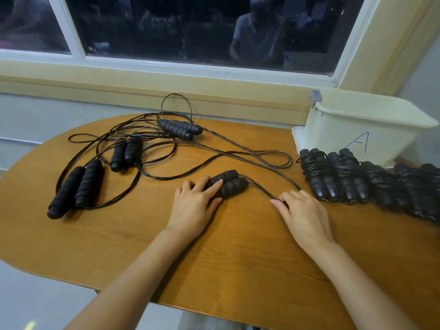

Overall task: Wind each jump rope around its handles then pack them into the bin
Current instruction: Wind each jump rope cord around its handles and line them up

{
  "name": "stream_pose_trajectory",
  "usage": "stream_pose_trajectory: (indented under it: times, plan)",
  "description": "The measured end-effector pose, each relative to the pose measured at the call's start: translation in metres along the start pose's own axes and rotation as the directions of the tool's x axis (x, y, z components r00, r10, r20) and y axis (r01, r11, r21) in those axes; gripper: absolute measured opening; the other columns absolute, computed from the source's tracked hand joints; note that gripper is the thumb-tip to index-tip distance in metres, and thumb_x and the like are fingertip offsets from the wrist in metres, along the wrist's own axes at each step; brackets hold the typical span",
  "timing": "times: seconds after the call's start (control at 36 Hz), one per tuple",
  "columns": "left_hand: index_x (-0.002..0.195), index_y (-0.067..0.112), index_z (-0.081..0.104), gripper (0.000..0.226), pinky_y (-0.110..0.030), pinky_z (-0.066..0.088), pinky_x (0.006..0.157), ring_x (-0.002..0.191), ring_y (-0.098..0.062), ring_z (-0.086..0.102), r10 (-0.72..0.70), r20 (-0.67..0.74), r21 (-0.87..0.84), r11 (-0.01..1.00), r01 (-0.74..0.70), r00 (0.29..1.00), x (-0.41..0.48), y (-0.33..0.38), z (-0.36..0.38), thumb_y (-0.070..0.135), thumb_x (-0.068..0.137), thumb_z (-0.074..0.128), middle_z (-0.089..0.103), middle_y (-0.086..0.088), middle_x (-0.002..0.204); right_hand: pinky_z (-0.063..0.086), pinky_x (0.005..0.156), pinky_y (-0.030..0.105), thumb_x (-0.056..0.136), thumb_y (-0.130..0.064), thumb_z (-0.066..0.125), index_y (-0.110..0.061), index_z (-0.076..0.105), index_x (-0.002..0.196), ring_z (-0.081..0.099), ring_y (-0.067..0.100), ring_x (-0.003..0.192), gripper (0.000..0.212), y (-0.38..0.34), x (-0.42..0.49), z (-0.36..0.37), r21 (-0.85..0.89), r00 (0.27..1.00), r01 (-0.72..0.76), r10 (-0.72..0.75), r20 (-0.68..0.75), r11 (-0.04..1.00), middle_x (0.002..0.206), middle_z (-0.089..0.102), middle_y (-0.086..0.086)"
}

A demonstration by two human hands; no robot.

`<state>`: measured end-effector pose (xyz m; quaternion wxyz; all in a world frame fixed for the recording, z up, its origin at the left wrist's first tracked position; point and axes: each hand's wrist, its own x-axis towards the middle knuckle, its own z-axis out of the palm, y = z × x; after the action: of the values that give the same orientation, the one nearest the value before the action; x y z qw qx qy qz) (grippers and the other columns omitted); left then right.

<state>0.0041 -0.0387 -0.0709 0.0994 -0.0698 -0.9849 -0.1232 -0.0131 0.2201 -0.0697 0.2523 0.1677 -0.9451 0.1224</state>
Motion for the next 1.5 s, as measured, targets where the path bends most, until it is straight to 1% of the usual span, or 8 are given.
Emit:
stream_pose_trajectory:
  times: [0.14,0.25,0.44,0.64,0.83,1.06,1.22,1.5]
  plan:
    - [0.155,0.038,0.014,0.055,-0.037,0.031,0.103,0.128,-0.026,0.031,-0.008,0.045,0.034,0.999,0.006,0.999,0.004,0.012,0.001,0.048,0.103,0.03,0.021,0.0,0.161,0.058,0.067,0.034,0.092,-0.018,0.062,-0.013,0.073,0.098,0.066,0.015,0.076,0.014,0.005,-0.011,0.004,0.053,0.999,0.001,-0.004,0.044,0.999,0.085,0.07,-0.002]
    - [0.156,0.039,-0.004,0.059,-0.037,0.027,0.112,0.136,-0.026,0.026,0.035,0.15,0.017,0.999,-0.038,0.988,0.001,0.008,-0.008,0.042,0.105,0.027,0.0,-0.002,0.165,0.049,0.051,0.021,0.086,-0.019,0.07,-0.013,0.072,0.084,0.06,0.012,0.07,0.007,0.007,-0.016,0.005,0.032,1.0,0.007,-0.007,-0.01,0.999,0.073,0.064,-0.004]
    - [0.136,0.036,0.055,0.041,-0.037,0.047,0.1,0.131,-0.019,0.046,-0.013,-0.101,-0.255,0.967,-0.014,0.995,-0.008,0.003,-0.006,0.033,0.095,0.061,0.04,0.013,0.152,0.026,0.046,0.011,0.082,-0.03,0.071,-0.014,0.068,0.069,0.055,0.013,0.065,0.021,-0.01,-0.018,-0.007,0.006,0.985,0.065,-0.063,-0.163,0.998,0.062,0.06,-0.006]
    - [0.142,0.04,0.047,0.043,-0.032,0.048,0.094,0.137,-0.019,0.039,-0.01,-0.018,-0.123,0.992,0.008,1.0,-0.003,0.006,-0.012,0.04,0.099,0.052,0.033,0.016,0.156,0.036,0.049,0.017,0.097,-0.037,0.046,-0.018,0.063,0.074,0.054,0.01,0.065,0.034,-0.067,-0.029,-0.003,0.086,0.968,0.191,-0.172,-0.184,0.978,0.067,0.058,-0.007]
    - [0.145,0.037,0.045,0.044,-0.034,0.045,0.099,0.141,-0.021,0.034,0.011,0.063,-0.097,0.995,-0.005,0.998,-0.003,0.006,-0.021,0.046,0.102,0.04,0.03,0.015,0.158,0.043,0.048,0.023,0.096,-0.037,0.046,-0.019,0.062,0.072,0.054,0.012,0.062,0.033,-0.112,-0.04,0.008,-0.025,0.947,0.268,-0.268,-0.179,0.963,0.066,0.056,-0.006]
    - [0.148,0.028,0.043,0.093,-0.037,0.04,0.106,0.142,-0.02,0.033,-0.004,0.203,-0.098,0.995,0.024,0.979,0.002,0.011,-0.035,0.082,0.073,0.054,0.026,0.011,0.16,0.047,0.051,0.025,0.094,-0.033,0.043,-0.018,0.067,0.076,0.059,0.013,0.064,0.034,-0.12,-0.042,0.009,-0.071,0.941,0.316,-0.322,-0.102,0.946,0.068,0.06,-0.003]
    - [0.147,0.023,0.044,0.079,-0.031,0.045,0.101,0.136,-0.017,0.043,0.017,0.195,-0.045,0.999,-0.008,0.981,0.008,0.012,-0.036,0.059,0.08,0.069,0.03,0.008,0.159,0.048,0.05,0.025,0.082,-0.03,0.078,-0.017,0.071,0.077,0.059,0.014,0.063,0.016,-0.124,-0.04,0.006,-0.078,0.93,0.367,-0.368,-0.009,0.927,0.067,0.061,-0.002]
    - [0.143,0.032,0.049,0.05,-0.029,0.051,0.097,0.123,-0.014,0.056,0.044,0.15,-0.149,0.989,-0.021,0.988,0.014,-0.002,-0.035,0.035,0.094,0.061,0.04,0.01,0.153,0.044,0.054,0.014,0.087,-0.036,0.061,-0.022,0.07,0.082,0.056,0.005,0.068,0.017,-0.055,0.0,-0.023,0.14,0.839,0.501,-0.519,0.161,0.854,0.073,0.063,-0.011]
